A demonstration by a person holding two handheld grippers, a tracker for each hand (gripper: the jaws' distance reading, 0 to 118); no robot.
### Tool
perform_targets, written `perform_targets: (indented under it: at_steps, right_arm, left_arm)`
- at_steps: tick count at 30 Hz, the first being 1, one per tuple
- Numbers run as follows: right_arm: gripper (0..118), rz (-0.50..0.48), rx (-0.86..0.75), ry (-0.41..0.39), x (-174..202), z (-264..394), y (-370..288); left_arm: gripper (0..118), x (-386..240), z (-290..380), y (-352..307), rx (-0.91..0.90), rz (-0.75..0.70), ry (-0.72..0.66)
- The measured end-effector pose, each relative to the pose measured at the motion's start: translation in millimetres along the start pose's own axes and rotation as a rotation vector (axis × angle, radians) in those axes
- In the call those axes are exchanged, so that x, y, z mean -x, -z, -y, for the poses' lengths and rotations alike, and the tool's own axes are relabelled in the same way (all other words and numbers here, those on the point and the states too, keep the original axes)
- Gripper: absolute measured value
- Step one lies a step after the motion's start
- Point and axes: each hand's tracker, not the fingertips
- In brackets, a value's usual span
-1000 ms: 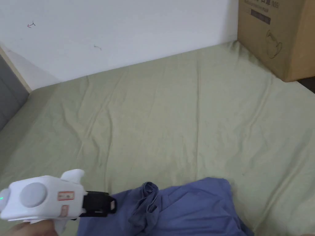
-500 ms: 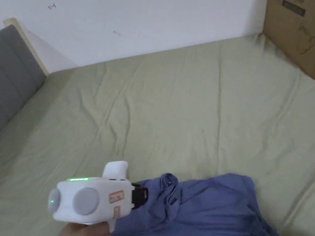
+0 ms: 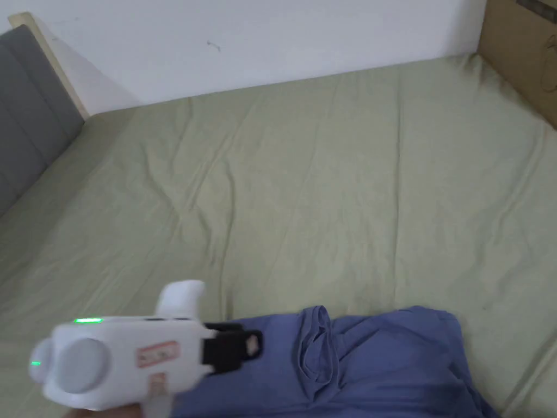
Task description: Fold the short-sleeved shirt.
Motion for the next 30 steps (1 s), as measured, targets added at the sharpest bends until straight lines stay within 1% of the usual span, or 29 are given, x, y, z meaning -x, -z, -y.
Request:
perform_targets:
  at_steps: [1, 2, 3, 4, 5, 6, 7, 8, 9, 10, 11, 12, 13, 14, 15, 16, 17, 18, 19, 20, 21, 24, 25, 26, 27, 29, 30]
  right_arm:
    - [2, -0.007, 0.004, 0.002, 1, -1, 2]
    - [2, -0.011, 0.006, 0.003, 3, -1, 4]
    - [2, -0.014, 0.008, 0.001, 5, -2, 5]
    - [2, -0.016, 0.008, -0.004, 7, -3, 6]
    - [2, -0.018, 0.007, -0.009, 9, -3, 6]
    - [2, -0.022, 0.005, -0.015, 12, -5, 6]
    - [2, -0.026, 0.003, -0.018, 13, -6, 5]
    - [2, -0.031, 0.001, -0.018, 14, -6, 6]
    - [2, -0.037, 0.004, -0.015, 14, -6, 8]
    - [2, -0.035, 0.013, -0.01, 15, -7, 11]
    - [2, -0.024, 0.02, -0.006, 15, -7, 13]
    - [2, -0.012, 0.027, -0.007, 16, -7, 15]
    - [2, -0.011, 0.028, -0.01, 17, -7, 15]
    - [2, -0.013, 0.029, -0.008, 15, -6, 15]
    - [2, -0.018, 0.031, -0.002, 15, -6, 15]
    - [2, -0.026, 0.031, 0.001, 16, -7, 16]
    - [2, -0.029, 0.033, 0.001, 17, -8, 17]
    - [2, -0.027, 0.036, -0.003, 18, -9, 18]
    - [2, -0.022, 0.036, -0.011, 19, -10, 18]
    - [2, -0.02, 0.035, -0.018, 21, -11, 18]
    - [2, -0.021, 0.032, -0.024, 22, -12, 17]
    - [2, -0.03, 0.02, -0.031, 25, -14, 12]
    - [2, -0.031, 0.016, -0.032, 25, -14, 10]
    - [2, -0.029, 0.014, -0.032, 22, -14, 9]
    - [2, -0.026, 0.012, -0.031, 21, -13, 7]
    - [2, -0.023, 0.009, -0.025, 19, -11, 7]
    - [2, -0.022, 0.007, -0.019, 18, -9, 7]
  left_arm:
    - [98, 21, -7, -13, -0.03, -0.01, -0.028]
    - [114, 46, -9, -18, -0.037, 0.014, -0.061]
    - [118, 70, -8, -16, -0.006, 0.02, -0.112]
    - [118, 89, -6, -15, 0.043, -0.019, -0.171]
    - [114, 101, -3, -11, 0.047, 0.02, -0.228]
    - [113, 113, 1, -6, 0.07, 0.029, -0.274]
    - [114, 121, 8, 0, 0.077, 0.037, -0.323]
    - [114, 126, 14, 8, 0.074, 0.036, -0.343]
    - [112, 133, 14, 21, 0.065, 0.009, -0.362]
    - [97, 133, 18, 31, 0.084, -0.004, -0.4]
    - [77, 130, 21, 39, 0.105, 0.033, -0.433]
    - [62, 121, 24, 45, 0.094, 0.023, -0.406]
    - [50, 111, 28, 47, 0.059, -0.033, -0.328]
    - [37, 104, 29, 48, 0.059, -0.031, -0.294]
    - [13, 101, 30, 50, 0.073, 0.007, -0.32]
    - [10, 98, 30, 55, 0.111, 0.055, -0.351]
    - [10, 103, 29, 51, 0.104, 0.025, -0.339]
    - [10, 95, 27, 49, 0.111, -0.008, -0.245]
    - [10, 91, 24, 48, 0.122, -0.034, -0.191]
    - [9, 91, 22, 44, 0.102, -0.065, -0.19]
    - [9, 84, 20, 42, 0.097, -0.061, -0.214]
    - [8, 109, 13, 20, 0.094, -0.036, -0.258]
    - [8, 120, 10, 10, 0.1, -0.081, -0.248]
    - [8, 127, 8, 2, 0.108, -0.172, -0.196]
    - [8, 137, 7, -8, 0.13, -0.198, -0.185]
    - [8, 145, 4, -26, 0.149, -0.303, -0.231]
    - [8, 147, 2, -36, 0.155, -0.355, -0.21]
